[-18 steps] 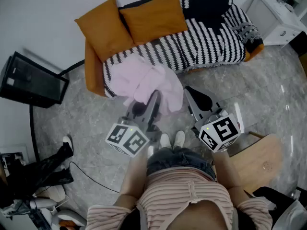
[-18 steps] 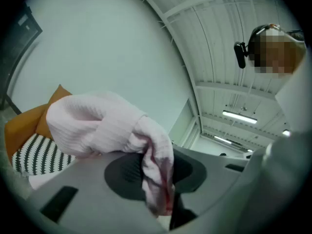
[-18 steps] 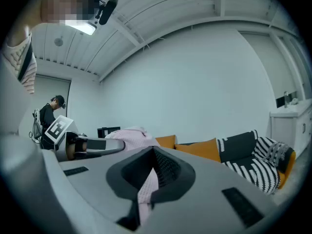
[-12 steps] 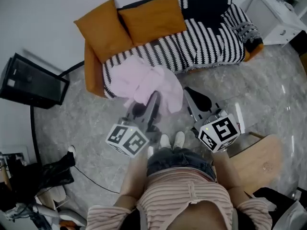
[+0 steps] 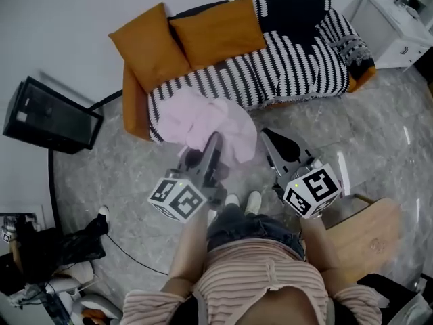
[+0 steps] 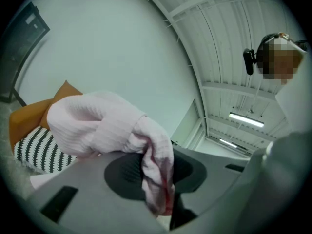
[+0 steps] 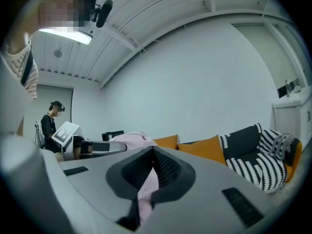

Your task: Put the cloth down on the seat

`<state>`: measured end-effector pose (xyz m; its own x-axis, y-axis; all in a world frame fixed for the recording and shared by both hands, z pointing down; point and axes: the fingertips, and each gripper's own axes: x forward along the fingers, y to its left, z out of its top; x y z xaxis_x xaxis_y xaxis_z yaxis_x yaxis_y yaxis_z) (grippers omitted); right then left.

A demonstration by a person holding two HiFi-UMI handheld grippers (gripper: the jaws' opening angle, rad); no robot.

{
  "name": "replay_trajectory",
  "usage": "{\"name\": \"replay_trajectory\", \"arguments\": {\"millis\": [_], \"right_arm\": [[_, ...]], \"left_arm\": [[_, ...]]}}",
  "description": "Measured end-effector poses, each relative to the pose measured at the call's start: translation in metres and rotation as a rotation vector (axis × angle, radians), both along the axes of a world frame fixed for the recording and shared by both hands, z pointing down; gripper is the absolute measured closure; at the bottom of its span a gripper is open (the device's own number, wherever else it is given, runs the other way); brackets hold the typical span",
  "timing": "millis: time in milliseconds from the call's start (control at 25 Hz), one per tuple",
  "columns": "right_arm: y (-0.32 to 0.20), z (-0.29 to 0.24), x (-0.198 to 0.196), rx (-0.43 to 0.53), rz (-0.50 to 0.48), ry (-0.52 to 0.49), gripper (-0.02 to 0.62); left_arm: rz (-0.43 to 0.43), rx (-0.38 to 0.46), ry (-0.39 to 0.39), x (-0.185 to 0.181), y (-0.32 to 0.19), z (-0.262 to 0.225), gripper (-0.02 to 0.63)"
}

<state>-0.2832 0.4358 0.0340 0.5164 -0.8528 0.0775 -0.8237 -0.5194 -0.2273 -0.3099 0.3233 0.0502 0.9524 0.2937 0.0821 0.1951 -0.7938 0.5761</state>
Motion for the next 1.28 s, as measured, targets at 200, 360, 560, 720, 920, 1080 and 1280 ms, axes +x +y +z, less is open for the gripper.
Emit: {"name": "replay_trajectory", "arguments": {"millis": [200, 360, 560, 720, 920, 1080, 1280], "right_arm": [[0.013, 0.000, 0.006, 0.012, 0.016, -0.013, 0.588], [0.024, -0.001, 0.014, 0.034, 0.044, -0.029, 0.587], [0.028, -0.005, 0.021, 0.045, 0.054, -0.029, 0.588], [0.024, -0.003, 0.035, 0.042, 0.051, -0.037, 0.588], [0.009, 0.001, 0.057, 0.033, 0.045, -0.044, 0.588], [-0.004, 0.010, 0.085, 0.020, 0.046, -0.059, 0.588], [-0.032, 0.023, 0.130, 0.003, 0.045, -0.085, 0.586]], "left_arm": [[-0.027, 0.012, 0.013, 0.004, -0.003, -0.004, 0.505], [-0.044, 0.015, 0.011, 0.006, -0.006, -0.007, 0.506], [-0.059, 0.014, 0.011, 0.014, -0.014, -0.010, 0.506], [-0.071, 0.010, 0.017, 0.028, -0.021, -0.012, 0.505], [-0.083, -0.003, 0.006, 0.051, -0.038, -0.005, 0.506], [-0.095, -0.012, 0.001, 0.080, -0.058, 0.004, 0.506], [-0.109, -0.022, -0.016, 0.123, -0.087, 0.015, 0.506]]}}
